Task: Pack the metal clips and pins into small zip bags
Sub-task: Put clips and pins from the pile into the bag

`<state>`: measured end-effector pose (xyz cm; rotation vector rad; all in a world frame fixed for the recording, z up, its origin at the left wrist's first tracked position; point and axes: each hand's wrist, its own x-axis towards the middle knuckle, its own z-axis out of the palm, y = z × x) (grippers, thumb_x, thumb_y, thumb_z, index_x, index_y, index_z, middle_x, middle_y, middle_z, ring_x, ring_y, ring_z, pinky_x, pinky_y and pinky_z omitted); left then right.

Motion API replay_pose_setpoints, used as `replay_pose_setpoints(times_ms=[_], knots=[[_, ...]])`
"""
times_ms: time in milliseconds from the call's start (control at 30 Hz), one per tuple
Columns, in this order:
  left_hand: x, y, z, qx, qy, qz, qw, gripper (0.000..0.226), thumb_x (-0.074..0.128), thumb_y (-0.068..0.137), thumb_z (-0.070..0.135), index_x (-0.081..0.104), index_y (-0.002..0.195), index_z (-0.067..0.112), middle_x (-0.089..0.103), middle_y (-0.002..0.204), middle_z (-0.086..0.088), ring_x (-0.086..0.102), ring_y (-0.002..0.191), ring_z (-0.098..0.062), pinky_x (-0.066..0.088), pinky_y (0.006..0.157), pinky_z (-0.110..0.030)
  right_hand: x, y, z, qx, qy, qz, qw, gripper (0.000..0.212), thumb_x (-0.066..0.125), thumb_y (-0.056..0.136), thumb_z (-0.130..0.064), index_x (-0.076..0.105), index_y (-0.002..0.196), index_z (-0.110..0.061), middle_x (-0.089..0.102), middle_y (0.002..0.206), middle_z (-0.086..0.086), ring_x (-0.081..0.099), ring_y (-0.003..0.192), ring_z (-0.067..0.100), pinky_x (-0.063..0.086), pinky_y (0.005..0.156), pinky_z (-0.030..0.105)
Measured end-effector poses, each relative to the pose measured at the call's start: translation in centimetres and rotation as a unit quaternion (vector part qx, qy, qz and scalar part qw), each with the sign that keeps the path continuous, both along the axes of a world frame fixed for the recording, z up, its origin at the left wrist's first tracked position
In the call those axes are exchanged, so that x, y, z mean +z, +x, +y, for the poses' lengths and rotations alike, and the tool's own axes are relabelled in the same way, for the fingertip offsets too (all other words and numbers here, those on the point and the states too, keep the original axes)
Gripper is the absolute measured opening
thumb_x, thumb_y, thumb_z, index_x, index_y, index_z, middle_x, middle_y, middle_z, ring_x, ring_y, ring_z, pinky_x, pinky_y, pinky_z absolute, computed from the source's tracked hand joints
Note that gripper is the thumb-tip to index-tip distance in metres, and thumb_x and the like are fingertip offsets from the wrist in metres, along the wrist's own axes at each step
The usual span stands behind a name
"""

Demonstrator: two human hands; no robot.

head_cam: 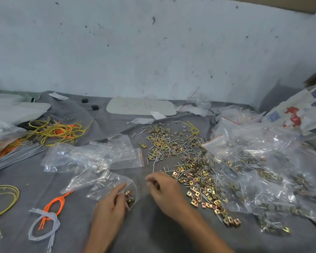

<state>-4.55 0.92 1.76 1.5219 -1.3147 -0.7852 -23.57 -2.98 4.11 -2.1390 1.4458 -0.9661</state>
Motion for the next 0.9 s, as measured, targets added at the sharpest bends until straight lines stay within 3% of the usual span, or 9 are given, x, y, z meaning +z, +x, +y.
replay_pose_setpoints(times_ms=[67, 200, 267, 333, 467, 600, 700, 767, 900], knots=[[-0.2, 0.1, -0.2, 0.005, 0.009, 0.0, 1.0, 0.036, 0.054, 0.1, 0.012, 0.065, 0.114, 0.043, 0.07, 0.066, 0.003, 0.061, 0.06, -0.003, 0.051, 0.071, -0.028, 0.5, -2.1, -2.1, -0.031, 0.014, 0.024, 0.999, 0.014, 0.059, 0.096, -0.023, 0.069, 0.105, -0.028, 0.059, 0.094, -0.016, 0.056, 0.084, 0.0, 0.044, 0.078, 0.018], [0.1, 0.0, 0.0, 0.012, 0.02, 0.008, 1.0, 0.038, 0.056, 0.1, 0.013, 0.066, 0.112, 0.048, 0.071, 0.068, 0.002, 0.063, 0.063, -0.005, 0.054, 0.075, -0.033, 1.7, -6.6, -7.2, -0.11, 0.042, 0.054, 0.992, 0.015, 0.057, 0.098, -0.021, 0.068, 0.105, -0.029, 0.064, 0.099, -0.015, 0.058, 0.085, -0.002, 0.047, 0.073, 0.017], [0.1, 0.0, -0.1, 0.018, 0.015, 0.012, 1.0, 0.04, 0.057, 0.099, 0.011, 0.067, 0.11, 0.048, 0.071, 0.065, 0.001, 0.063, 0.06, -0.006, 0.054, 0.073, -0.032, 2.1, -8.3, -10.1, -0.15, 0.056, 0.065, 0.985, 0.018, 0.055, 0.099, -0.017, 0.068, 0.107, -0.026, 0.066, 0.104, -0.011, 0.062, 0.086, 0.008, 0.053, 0.078, 0.027], [0.2, -0.1, -0.2, 0.021, 0.015, 0.013, 1.0, 0.043, 0.058, 0.097, 0.007, 0.067, 0.108, 0.047, 0.07, 0.062, 0.0, 0.062, 0.057, -0.006, 0.053, 0.068, -0.026, 2.1, -9.7, -13.2, -0.178, 0.067, 0.093, 0.977, 0.019, 0.053, 0.099, -0.013, 0.068, 0.108, -0.02, 0.067, 0.109, -0.003, 0.062, 0.093, 0.015, 0.053, 0.085, 0.035], [0.6, -0.3, -0.3, 0.03, 0.003, 0.015, 0.999, 0.044, 0.062, 0.094, 0.002, 0.072, 0.105, 0.043, 0.069, 0.06, -0.001, 0.062, 0.054, -0.007, 0.047, 0.058, -0.012, 1.9, -11.2, -19.0, -0.206, 0.059, 0.129, 0.968, 0.022, 0.053, 0.099, -0.009, 0.068, 0.114, -0.012, 0.067, 0.118, 0.009, 0.061, 0.107, 0.025, 0.049, 0.09, 0.035], [0.4, -0.4, -0.5, 0.033, -0.007, 0.004, 0.999, 0.045, 0.062, 0.093, 0.0, 0.074, 0.106, 0.041, 0.067, 0.057, -0.001, 0.06, 0.051, -0.004, 0.046, 0.058, -0.01, 1.6, -12.0, -23.0, -0.213, 0.115, 0.202, 0.949, 0.03, 0.048, 0.102, -0.024, 0.062, 0.128, -0.02, 0.06, 0.135, 0.011, 0.055, 0.12, 0.031, 0.046, 0.101, 0.043], [0.2, -0.3, -0.7, 0.035, -0.01, 0.005, 0.999, 0.046, 0.06, 0.094, 0.0, 0.074, 0.108, 0.041, 0.068, 0.056, 0.0, 0.061, 0.052, -0.004, 0.049, 0.06, -0.014, 0.8, -11.6, -23.5, -0.208, 0.15, 0.294, 0.921, 0.048, 0.028, 0.106, -0.047, 0.047, 0.145, -0.028, 0.039, 0.156, 0.01, 0.036, 0.141, 0.038, 0.028, 0.114, 0.053], [-0.1, -0.2, -0.9, 0.036, -0.01, 0.013, 0.999, 0.052, 0.059, 0.094, 0.0, 0.075, 0.105, 0.047, 0.067, 0.056, 0.0, 0.061, 0.052, -0.006, 0.05, 0.06, -0.016, 0.1, -10.3, -22.7, -0.184, 0.147, 0.286, 0.929, 0.055, 0.021, 0.104, -0.053, 0.046, 0.146, -0.027, 0.035, 0.159, 0.009, 0.027, 0.145, 0.04, 0.023, 0.116, 0.056], [-0.3, -0.2, -1.0, 0.034, -0.005, 0.014, 0.999, 0.056, 0.058, 0.095, 0.003, 0.068, 0.107, 0.057, 0.068, 0.059, 0.001, 0.061, 0.055, -0.003, 0.048, 0.062, -0.013, -0.2, -7.1, -19.8, -0.124, 0.138, 0.28, 0.942, 0.05, 0.028, 0.103, -0.054, 0.042, 0.145, -0.031, 0.037, 0.155, 0.01, 0.031, 0.142, 0.039, 0.029, 0.115, 0.055]])
